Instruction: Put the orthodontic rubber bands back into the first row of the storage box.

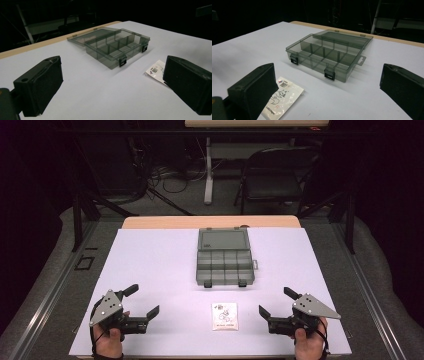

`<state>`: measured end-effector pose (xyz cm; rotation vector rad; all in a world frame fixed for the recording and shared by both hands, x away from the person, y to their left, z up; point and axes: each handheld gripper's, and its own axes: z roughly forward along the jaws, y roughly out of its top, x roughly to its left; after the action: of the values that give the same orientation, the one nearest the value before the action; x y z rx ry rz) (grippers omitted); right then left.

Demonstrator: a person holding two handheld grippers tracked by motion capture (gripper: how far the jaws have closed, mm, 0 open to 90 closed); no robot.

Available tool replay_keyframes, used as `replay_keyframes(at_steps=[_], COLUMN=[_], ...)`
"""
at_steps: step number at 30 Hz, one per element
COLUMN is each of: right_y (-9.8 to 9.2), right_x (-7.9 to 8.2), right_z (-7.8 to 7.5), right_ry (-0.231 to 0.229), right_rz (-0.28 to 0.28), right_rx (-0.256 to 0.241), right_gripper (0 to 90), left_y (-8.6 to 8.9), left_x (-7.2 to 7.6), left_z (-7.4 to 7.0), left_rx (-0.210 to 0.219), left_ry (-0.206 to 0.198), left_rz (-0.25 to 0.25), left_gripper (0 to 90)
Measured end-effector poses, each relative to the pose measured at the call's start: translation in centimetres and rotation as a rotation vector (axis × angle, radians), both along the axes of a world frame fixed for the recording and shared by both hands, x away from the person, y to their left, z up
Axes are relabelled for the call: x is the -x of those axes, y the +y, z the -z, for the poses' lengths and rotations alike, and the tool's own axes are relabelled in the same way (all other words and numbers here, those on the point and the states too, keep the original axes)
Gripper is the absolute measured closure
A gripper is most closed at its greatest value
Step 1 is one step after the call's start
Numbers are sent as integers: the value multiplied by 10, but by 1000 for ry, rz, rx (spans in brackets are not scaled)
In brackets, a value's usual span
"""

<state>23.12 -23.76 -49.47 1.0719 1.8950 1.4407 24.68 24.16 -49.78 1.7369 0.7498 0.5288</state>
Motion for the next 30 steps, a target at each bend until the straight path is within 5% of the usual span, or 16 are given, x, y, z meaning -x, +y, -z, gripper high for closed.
replay_keyframes(at_steps=[13, 30], right_y=[14, 31], right_x=[-11, -45], right_z=[-5, -14], right_ry=[63, 185], right_rz=[-55, -123], right_rx=[35, 66], right_gripper=[17, 15], left_y=[-1, -3], left_x=[0, 0], left_z=[0, 1], left_rx=[-5, -13], left_ry=[8, 20], left_rz=[4, 7], left_gripper=[28, 28])
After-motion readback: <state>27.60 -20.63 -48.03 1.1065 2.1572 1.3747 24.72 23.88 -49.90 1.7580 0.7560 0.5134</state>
